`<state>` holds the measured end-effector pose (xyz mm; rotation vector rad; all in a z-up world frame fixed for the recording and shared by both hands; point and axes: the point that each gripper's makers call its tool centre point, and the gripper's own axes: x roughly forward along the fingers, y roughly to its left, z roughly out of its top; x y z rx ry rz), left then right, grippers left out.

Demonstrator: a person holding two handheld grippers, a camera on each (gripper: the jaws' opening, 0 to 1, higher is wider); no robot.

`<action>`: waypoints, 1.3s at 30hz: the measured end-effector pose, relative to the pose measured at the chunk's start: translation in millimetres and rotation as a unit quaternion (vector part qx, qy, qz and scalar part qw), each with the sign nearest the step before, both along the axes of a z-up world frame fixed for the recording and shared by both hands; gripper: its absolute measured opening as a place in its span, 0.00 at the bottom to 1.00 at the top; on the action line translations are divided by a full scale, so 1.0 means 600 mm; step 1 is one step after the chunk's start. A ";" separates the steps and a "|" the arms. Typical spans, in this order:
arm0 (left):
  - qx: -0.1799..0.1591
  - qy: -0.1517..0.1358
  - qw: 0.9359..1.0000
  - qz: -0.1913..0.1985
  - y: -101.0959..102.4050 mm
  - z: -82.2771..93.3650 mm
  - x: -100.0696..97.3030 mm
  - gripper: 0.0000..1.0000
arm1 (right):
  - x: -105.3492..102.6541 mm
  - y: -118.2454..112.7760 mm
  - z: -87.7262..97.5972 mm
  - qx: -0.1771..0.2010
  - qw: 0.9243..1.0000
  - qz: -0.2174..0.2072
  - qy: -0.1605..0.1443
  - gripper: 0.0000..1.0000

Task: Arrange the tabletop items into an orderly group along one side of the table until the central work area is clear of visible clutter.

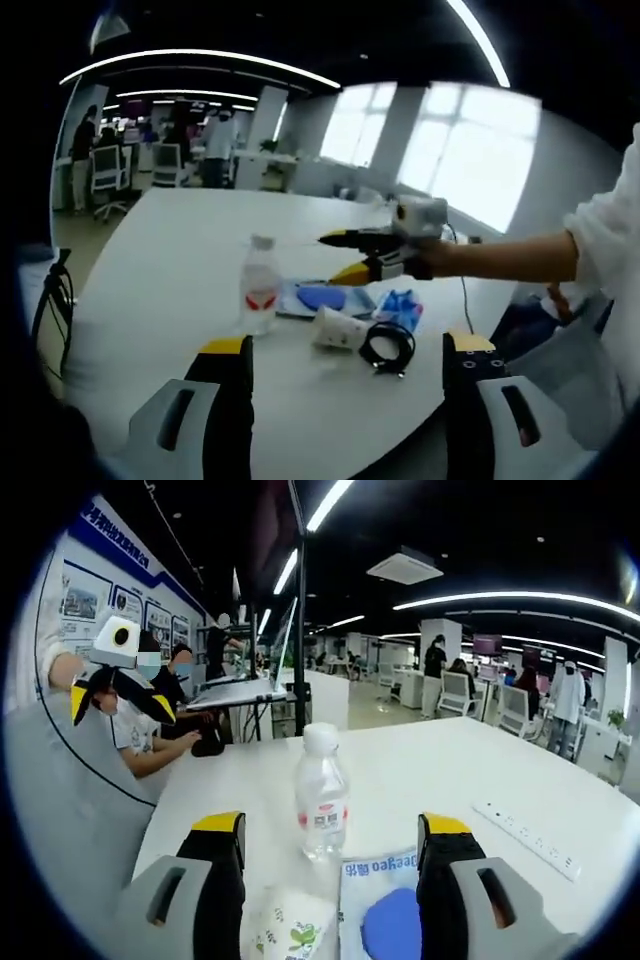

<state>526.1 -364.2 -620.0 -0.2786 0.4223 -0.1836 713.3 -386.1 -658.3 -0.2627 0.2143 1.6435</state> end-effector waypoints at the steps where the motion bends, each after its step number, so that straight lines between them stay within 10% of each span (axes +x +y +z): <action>1: -0.001 0.001 1.000 -0.008 -0.005 -0.001 0.000 0.73 | 0.002 -0.010 0.000 -0.001 1.000 -0.007 -0.002 0.68; 23: -0.053 -0.002 0.998 -0.041 -0.019 0.011 0.001 0.71 | -0.032 -0.134 0.048 -0.018 0.994 -0.109 -0.019 0.68; 39: -0.031 0.010 0.998 -0.048 -0.019 0.018 0.034 0.71 | -0.026 -0.182 0.040 -0.019 0.993 -0.116 0.003 0.68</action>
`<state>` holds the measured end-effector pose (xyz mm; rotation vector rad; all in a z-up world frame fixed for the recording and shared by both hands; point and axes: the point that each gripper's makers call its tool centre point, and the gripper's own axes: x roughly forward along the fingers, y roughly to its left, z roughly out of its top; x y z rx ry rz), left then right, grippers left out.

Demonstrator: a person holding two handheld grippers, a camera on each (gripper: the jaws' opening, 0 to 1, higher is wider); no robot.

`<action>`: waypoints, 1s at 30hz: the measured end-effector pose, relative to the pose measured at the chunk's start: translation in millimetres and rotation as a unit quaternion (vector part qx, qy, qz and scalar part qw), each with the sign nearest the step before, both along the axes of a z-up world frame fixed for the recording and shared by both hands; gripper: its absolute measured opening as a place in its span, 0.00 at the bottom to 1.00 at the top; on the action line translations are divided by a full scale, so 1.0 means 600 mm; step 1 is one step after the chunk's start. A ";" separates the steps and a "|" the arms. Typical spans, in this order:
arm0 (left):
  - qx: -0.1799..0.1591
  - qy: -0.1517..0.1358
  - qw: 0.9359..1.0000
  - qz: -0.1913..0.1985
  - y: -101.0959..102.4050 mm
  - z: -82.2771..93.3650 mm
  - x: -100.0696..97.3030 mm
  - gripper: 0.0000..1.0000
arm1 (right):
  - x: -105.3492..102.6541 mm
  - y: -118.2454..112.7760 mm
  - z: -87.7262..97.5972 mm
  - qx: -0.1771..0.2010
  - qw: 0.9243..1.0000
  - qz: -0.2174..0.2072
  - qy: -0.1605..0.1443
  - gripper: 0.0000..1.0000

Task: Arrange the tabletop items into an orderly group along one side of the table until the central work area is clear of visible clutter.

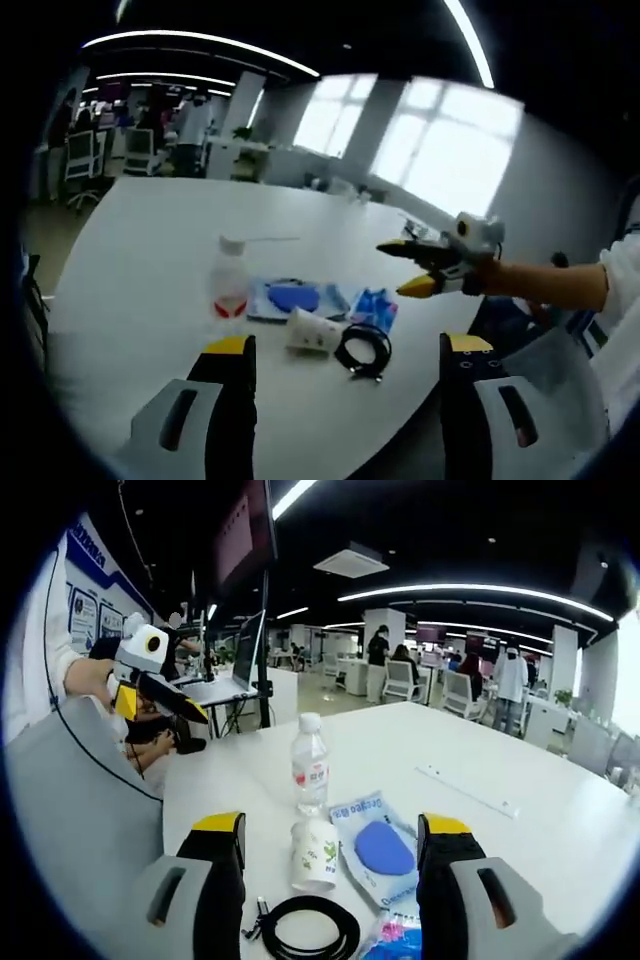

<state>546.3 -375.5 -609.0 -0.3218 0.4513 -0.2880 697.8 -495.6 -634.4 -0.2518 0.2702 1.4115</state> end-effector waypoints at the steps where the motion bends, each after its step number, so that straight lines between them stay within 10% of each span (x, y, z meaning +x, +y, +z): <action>1: 0.003 0.007 1.000 0.004 0.000 -0.007 0.005 0.71 | -0.002 -0.002 0.001 0.001 1.000 0.004 0.000 0.68; 30: 0.031 0.041 0.999 -0.014 -0.151 -0.028 0.103 0.68 | 0.098 -0.143 -0.027 0.018 0.999 -0.030 0.023 0.65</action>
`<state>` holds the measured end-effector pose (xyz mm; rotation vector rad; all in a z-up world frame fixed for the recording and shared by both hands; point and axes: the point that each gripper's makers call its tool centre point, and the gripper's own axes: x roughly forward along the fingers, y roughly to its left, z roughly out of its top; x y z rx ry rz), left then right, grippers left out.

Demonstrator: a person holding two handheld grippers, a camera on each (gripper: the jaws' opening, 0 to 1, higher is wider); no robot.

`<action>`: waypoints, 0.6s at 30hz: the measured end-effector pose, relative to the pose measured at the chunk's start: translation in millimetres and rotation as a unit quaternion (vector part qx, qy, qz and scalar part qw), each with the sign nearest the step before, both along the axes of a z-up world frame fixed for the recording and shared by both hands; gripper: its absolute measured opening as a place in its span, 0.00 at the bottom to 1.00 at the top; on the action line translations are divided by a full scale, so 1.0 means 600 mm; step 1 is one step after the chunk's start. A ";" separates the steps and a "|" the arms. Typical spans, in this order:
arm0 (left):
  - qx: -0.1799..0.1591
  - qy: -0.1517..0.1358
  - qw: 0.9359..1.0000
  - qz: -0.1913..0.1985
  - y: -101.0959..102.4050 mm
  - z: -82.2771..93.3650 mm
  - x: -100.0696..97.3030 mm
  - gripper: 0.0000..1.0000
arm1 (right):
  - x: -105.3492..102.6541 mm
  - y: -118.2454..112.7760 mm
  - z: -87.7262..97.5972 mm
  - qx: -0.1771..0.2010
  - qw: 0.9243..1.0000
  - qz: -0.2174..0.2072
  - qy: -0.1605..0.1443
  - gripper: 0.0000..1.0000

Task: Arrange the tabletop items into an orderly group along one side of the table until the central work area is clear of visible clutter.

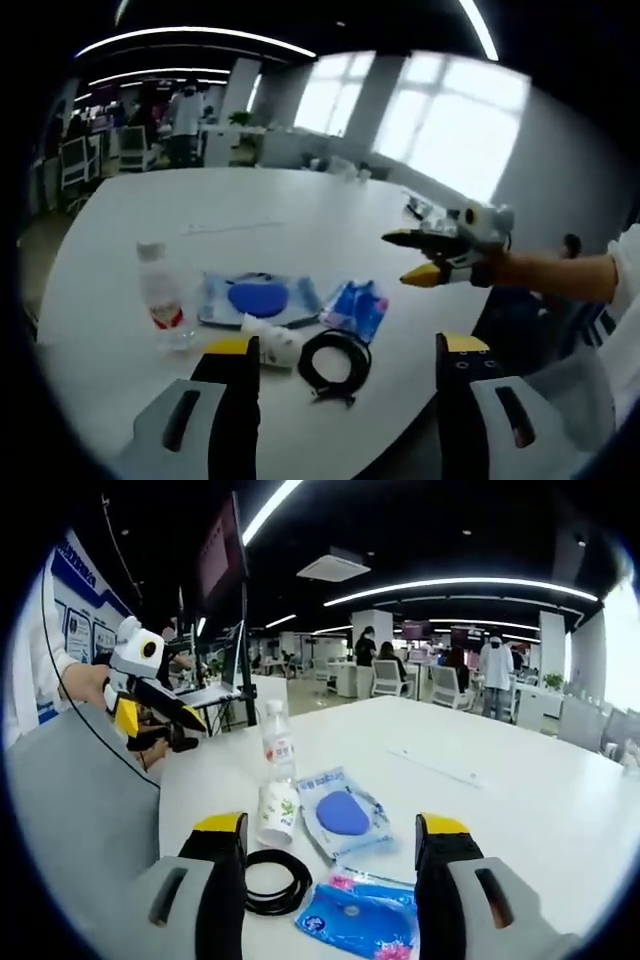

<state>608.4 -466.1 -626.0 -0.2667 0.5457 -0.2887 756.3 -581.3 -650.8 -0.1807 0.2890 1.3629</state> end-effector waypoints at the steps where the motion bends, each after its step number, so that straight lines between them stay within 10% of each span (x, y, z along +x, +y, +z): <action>1: 0.003 0.003 1.000 -0.001 -0.001 -0.004 0.006 0.67 | 0.006 -0.007 -0.005 -0.001 1.000 -0.003 0.002 0.65; 18: 0.006 0.018 1.000 -0.014 -0.059 -0.027 0.066 0.66 | 0.051 -0.074 -0.046 -0.011 0.999 -0.041 0.023 0.63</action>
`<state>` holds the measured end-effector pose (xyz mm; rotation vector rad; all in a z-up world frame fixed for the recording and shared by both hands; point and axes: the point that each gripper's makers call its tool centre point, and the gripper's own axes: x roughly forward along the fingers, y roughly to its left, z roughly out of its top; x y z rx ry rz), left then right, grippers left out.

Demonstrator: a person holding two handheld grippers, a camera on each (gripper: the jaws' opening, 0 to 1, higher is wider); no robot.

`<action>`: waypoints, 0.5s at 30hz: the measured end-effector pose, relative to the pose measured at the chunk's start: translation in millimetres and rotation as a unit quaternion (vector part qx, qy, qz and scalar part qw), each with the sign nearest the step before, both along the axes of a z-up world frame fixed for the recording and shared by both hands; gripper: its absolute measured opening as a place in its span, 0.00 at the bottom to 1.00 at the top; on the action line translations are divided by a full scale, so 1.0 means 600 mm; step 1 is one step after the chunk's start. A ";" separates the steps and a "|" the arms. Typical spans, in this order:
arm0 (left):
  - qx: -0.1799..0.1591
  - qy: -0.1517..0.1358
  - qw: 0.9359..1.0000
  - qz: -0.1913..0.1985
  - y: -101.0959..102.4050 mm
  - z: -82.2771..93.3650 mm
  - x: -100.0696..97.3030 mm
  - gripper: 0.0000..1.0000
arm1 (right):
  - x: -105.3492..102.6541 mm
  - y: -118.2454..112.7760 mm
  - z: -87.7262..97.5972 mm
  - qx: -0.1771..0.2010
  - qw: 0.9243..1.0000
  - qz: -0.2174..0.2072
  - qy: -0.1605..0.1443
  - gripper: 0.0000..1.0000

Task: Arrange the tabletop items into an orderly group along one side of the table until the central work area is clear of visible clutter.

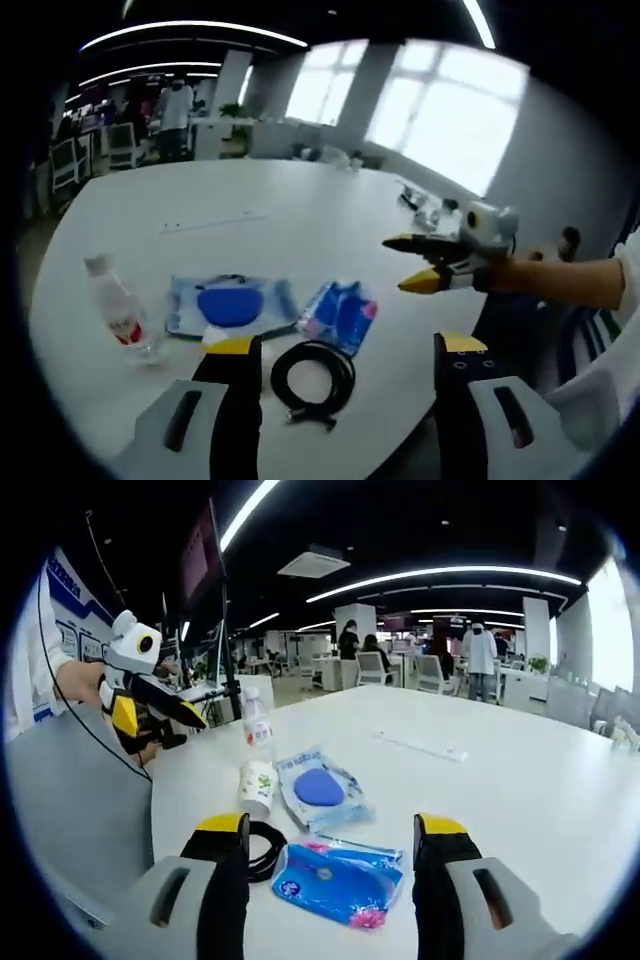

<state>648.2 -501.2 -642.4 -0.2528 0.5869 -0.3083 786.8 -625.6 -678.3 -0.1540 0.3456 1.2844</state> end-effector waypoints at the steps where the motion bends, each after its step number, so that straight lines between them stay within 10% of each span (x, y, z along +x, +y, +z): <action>1: 0.001 0.001 1.000 0.002 -0.003 -0.003 0.004 0.66 | 0.005 -0.003 -0.002 -0.007 1.000 -0.008 0.001 0.62; 15: -0.016 0.028 0.999 0.000 -0.052 -0.042 0.039 0.62 | -0.017 -0.024 -0.041 -0.105 0.994 0.012 -0.031 0.58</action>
